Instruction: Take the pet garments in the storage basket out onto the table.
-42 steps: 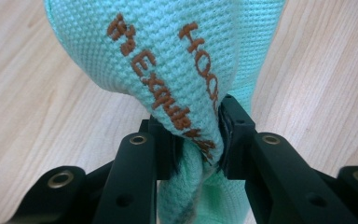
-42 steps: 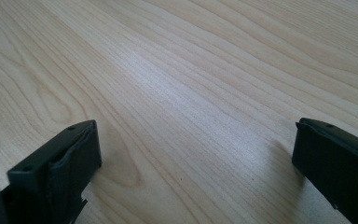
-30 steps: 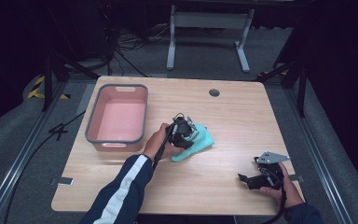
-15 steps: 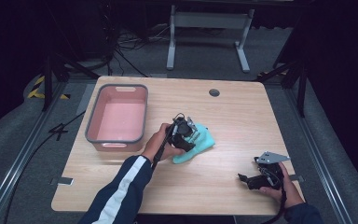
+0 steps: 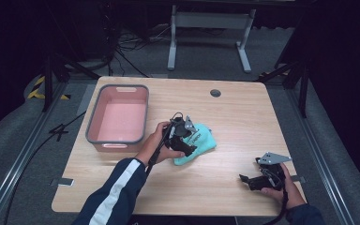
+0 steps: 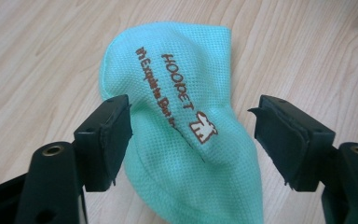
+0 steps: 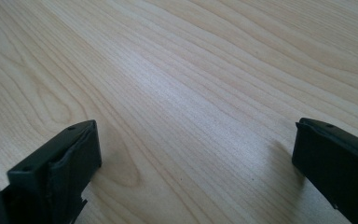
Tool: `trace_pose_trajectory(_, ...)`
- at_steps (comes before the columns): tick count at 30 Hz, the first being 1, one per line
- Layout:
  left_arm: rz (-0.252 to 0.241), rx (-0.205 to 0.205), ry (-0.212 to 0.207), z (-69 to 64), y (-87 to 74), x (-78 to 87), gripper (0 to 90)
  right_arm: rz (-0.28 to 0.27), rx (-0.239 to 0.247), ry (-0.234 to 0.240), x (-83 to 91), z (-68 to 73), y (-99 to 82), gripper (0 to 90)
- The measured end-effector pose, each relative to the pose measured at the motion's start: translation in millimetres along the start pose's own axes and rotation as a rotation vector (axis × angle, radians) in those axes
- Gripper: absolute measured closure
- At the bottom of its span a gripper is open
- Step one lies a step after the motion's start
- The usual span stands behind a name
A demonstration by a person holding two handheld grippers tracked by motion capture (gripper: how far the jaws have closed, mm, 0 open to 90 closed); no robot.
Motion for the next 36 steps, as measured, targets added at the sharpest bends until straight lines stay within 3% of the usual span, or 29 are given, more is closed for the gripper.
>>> trace_pose_trajectory(12, 0.024, -0.076, 0.034, -11.3, -17.6, 23.3, 21.3, 0.001, 0.001, 0.0, 0.0, -0.1, 0.0, 1.3)
trace_pose_trajectory(16, 0.043, -0.11, 0.026, -16.2, -26.4, 27.7, 21.5, 0.0, 0.001, 0.0, 0.0, -0.1, 0.0, 1.3)
trace_pose_trajectory(25, 0.055, -0.149, 0.023, -26.3, -47.1, 32.5, 19.0, 0.0, 0.0, 0.0, 0.0, 0.0, 0.0, 1.3)
trace_pose_trajectory(36, 0.103, -0.168, 0.064, -27.5, -82.8, 40.7, 19.3, 0.001, -0.002, 0.0, 0.3, 0.2, -0.3, 1.3)
Point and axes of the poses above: each handheld gripper's, and its own axes: x roughly backward along the jaws, y roughly out of its top, z roughly to its left, the point moved 5 cm from there along -x, roughly forward along the jaws, and after that the axes turned 2 degrees about y, right-handed, at the moved point
